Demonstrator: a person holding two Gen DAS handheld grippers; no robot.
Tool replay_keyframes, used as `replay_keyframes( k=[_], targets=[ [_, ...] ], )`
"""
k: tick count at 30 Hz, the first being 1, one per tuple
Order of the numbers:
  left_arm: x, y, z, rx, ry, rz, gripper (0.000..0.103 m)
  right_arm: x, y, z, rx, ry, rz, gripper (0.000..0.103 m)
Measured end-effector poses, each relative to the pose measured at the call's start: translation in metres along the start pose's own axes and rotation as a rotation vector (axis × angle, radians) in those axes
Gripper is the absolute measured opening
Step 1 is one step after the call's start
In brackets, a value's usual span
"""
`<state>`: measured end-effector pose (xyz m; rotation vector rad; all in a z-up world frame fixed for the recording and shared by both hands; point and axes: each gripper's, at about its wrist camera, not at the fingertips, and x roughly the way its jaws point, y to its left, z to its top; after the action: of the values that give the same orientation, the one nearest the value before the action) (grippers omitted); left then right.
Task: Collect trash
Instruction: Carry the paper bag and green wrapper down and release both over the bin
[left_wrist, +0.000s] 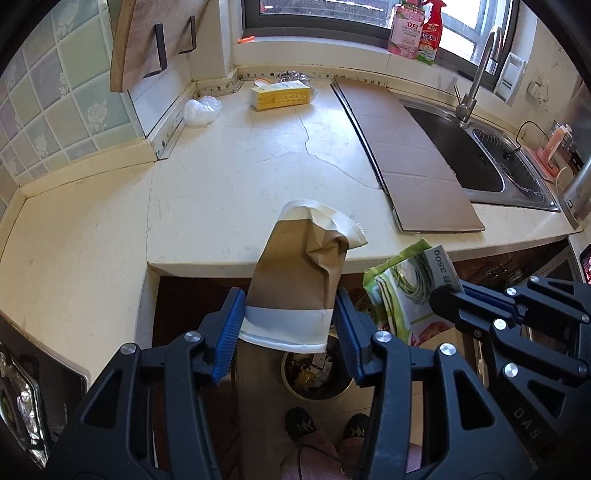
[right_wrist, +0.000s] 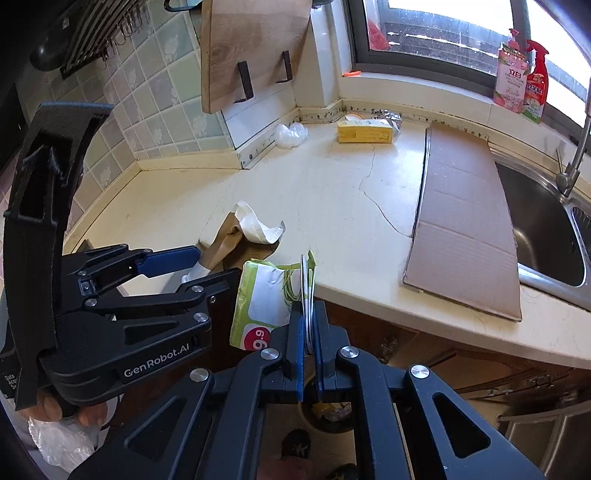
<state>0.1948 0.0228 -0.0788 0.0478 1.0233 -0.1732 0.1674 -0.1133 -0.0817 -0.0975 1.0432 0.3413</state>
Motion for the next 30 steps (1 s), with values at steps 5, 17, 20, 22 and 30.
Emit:
replay_keyframes(
  k=[5, 17, 20, 22, 30],
  targets=[
    [0.024, -0.020, -0.028, -0.023, 0.077, -0.005, 0.045, 0.011, -0.022, -0.030, 0.026, 0.071, 0.019, 0.004],
    [0.135, -0.054, -0.113, -0.100, 0.276, -0.049, 0.020, 0.104, -0.098, -0.140, 0.169, 0.291, 0.045, 0.004],
    [0.169, -0.055, -0.132, -0.109, 0.271, -0.054, 0.019, 0.138, -0.110, -0.162, 0.174, 0.319, 0.045, 0.004],
    [0.195, -0.054, -0.144, -0.127, 0.287, -0.057, 0.019, 0.164, -0.118, -0.177, 0.185, 0.344, 0.044, 0.004],
    [0.278, -0.044, -0.179, -0.212, 0.360, -0.082, 0.022, 0.253, -0.140, -0.229, 0.233, 0.427, 0.018, 0.004]
  ],
)
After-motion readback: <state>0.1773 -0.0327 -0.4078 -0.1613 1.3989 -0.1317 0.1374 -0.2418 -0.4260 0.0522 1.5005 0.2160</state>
